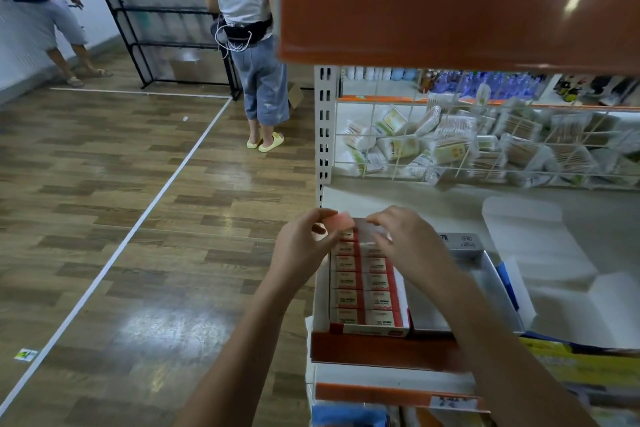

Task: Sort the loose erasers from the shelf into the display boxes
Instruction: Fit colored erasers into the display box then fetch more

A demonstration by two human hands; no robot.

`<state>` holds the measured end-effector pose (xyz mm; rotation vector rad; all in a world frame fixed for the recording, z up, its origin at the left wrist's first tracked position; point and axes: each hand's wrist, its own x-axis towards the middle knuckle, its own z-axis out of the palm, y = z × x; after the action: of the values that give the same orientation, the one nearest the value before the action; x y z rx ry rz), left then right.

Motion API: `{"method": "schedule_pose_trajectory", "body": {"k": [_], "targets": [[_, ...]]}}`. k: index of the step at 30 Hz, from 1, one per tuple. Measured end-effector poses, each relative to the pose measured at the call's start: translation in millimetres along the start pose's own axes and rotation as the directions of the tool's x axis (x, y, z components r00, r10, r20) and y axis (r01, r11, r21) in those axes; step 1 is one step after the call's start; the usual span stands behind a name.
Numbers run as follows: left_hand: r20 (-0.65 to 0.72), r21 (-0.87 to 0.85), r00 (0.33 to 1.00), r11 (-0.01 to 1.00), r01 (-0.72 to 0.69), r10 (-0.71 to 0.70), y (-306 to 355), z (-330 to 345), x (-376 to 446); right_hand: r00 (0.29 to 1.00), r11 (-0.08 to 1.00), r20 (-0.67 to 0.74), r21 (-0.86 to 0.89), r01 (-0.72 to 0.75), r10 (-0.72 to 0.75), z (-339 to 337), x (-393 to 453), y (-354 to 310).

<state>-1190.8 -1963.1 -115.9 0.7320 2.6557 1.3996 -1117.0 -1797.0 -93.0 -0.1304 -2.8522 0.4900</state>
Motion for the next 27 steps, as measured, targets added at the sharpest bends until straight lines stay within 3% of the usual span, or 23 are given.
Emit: {"method": "schedule_pose_trajectory", "body": {"k": [3,7,10,14,19,27], "targets": [[0.008,0.052,0.997,0.996,-0.071,0.071,22.4,7.5,-0.2,0.992,0.994,-0.060,0.020,-0.106,0.107,-31.9,-20.1,18.8],[0.132,0.079,0.976,0.979,-0.186,0.175,58.8,30.1,-5.3,0.964,0.965,-0.066,-0.041,-0.259,0.256,-70.8,-52.7,54.6],[0.229,0.097,0.935,0.950,-0.297,0.269,80.9,51.7,-12.7,0.914,0.911,0.009,-0.083,-0.404,0.406,-89.5,-75.8,78.2],[0.412,0.118,0.862,0.921,-0.371,0.294,97.8,86.0,-22.2,0.822,0.839,0.170,-0.086,-0.537,0.544,-97.0,-94.3,97.1],[0.553,0.194,0.800,0.898,-0.396,0.234,103.9,117.5,-28.9,0.801,0.853,0.323,-0.039,-0.521,0.504,-87.7,-97.7,103.2],[0.673,0.177,0.732,0.937,-0.302,0.109,109.6,127.2,-31.4,0.822,0.888,0.370,-0.015,-0.460,0.433,-87.8,-98.3,105.1]]}}
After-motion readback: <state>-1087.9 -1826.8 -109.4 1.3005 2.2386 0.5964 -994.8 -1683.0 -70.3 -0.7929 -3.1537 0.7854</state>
